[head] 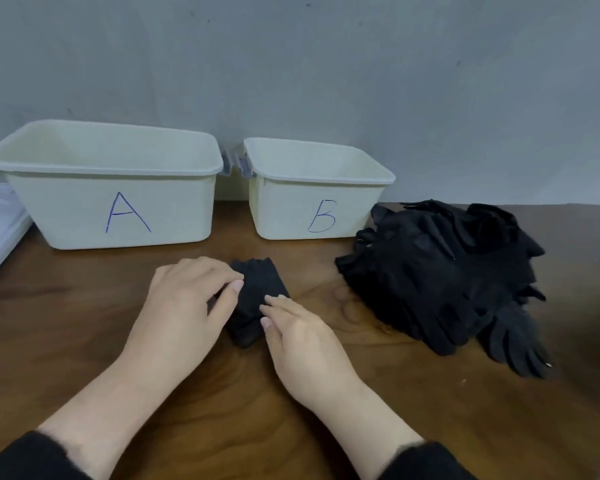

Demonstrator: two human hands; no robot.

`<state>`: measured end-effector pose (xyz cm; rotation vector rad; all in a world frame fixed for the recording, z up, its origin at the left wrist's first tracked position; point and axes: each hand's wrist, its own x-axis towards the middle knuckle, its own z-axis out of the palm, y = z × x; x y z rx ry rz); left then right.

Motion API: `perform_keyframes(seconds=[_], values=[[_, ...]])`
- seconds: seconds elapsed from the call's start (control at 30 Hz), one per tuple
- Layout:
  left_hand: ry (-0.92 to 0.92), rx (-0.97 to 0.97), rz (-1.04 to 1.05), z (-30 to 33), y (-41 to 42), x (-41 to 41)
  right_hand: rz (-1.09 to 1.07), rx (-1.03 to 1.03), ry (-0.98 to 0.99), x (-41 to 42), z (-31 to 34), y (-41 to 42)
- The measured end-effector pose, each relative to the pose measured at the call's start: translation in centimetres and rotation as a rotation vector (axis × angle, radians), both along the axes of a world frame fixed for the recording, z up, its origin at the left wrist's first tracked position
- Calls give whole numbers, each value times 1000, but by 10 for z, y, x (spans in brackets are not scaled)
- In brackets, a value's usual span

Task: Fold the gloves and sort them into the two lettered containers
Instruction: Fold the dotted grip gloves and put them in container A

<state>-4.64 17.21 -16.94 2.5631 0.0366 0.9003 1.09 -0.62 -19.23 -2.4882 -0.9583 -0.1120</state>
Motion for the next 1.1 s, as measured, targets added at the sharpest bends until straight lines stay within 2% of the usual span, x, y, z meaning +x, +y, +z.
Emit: perform_keyframes(seconds=[0.13,0.23,0.43,0.5,0.6,0.7,0.83,1.0,1.1], values=[[201,-69,-79,-12,-10,7,-75,115,104,3,9,-11],[311,-76,-102,-19,-9,8,-158,217,99,8,12,-23],[376,96,-36,-24,-9,14,-184,260,2,11,14,-35],[351,148,1,-25,-14,16,-180,263,-25,12,14,-42],[193,159,3,-21,-25,13,-170,257,-75,12,17,-56],[128,111,-64,-9,-48,9,-153,250,-145,15,22,-73],[128,74,-202,-6,-88,10,-197,323,-232,35,43,-112],[154,14,-244,-8,-116,26,-474,361,-387,73,83,-183],[157,-26,-239,-7,-125,32,-688,195,-238,90,97,-223]])
